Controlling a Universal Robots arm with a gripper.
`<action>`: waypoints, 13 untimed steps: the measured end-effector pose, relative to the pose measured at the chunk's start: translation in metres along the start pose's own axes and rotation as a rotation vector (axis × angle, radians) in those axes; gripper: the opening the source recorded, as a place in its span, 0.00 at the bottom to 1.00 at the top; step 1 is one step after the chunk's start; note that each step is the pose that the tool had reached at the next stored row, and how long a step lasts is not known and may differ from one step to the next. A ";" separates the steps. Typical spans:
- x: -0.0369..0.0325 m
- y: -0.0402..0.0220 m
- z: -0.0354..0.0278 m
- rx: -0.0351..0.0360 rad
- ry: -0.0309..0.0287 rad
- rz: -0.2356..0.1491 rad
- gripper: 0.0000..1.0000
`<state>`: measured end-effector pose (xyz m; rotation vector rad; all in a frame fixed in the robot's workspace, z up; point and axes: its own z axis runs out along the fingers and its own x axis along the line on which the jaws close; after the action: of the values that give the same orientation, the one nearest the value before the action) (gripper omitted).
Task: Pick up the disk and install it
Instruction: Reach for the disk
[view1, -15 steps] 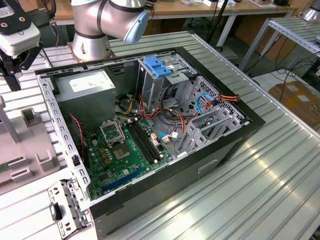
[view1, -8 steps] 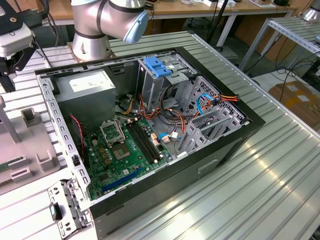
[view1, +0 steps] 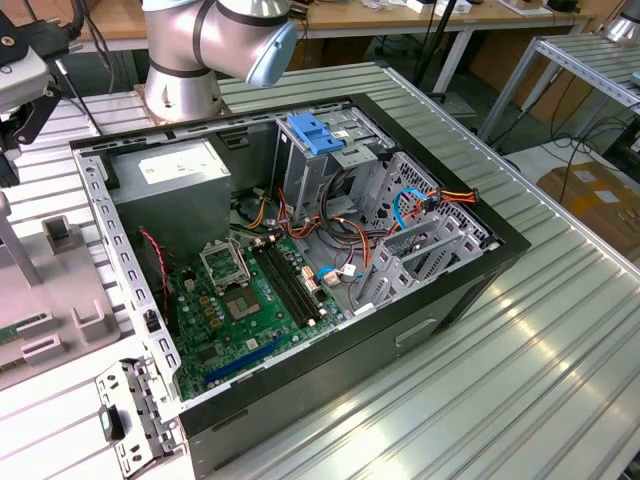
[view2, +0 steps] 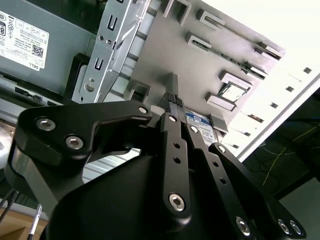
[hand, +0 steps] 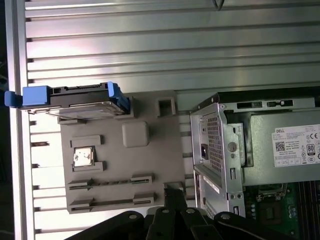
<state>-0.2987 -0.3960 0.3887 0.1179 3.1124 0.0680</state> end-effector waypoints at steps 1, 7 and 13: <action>0.0009 -0.0001 0.0000 0.0001 0.0001 0.000 0.11; 0.0100 -0.0007 0.0001 0.0001 0.0001 0.000 0.11; 0.0367 -0.0030 0.0051 0.0000 0.0001 0.000 0.11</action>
<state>-0.3353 -0.3960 0.3826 0.1179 3.1125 0.0679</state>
